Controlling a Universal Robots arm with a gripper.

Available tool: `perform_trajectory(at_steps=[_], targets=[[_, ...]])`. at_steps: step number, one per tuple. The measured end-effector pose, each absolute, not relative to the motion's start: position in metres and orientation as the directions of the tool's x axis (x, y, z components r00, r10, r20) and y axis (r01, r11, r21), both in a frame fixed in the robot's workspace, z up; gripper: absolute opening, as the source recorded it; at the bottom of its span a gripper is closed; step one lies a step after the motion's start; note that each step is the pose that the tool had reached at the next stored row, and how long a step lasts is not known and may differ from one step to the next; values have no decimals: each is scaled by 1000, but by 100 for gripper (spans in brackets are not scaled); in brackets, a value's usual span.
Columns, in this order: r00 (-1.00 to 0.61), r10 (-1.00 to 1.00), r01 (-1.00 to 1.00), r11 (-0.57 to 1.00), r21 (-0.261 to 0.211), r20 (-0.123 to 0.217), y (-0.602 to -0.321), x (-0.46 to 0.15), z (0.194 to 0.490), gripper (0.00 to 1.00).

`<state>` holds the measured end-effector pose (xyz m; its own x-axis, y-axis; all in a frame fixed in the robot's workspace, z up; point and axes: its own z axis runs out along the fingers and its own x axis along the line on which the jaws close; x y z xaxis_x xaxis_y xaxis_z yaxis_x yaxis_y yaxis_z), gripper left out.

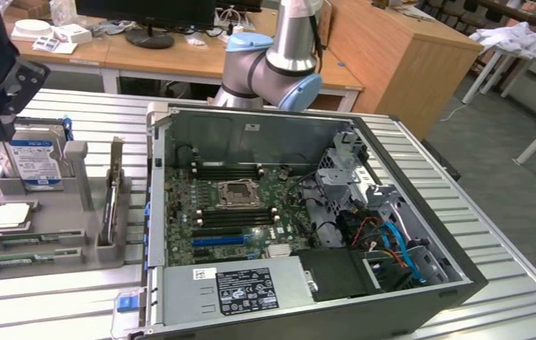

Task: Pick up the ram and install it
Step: 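Reach for the ram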

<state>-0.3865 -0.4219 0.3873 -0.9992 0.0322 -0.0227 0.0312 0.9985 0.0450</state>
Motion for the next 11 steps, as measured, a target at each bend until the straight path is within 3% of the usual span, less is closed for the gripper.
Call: perform_trajectory(at_steps=[11], targets=[[-999, 32, 31, 999, 45, -23, -433, -387, 387, 11]])
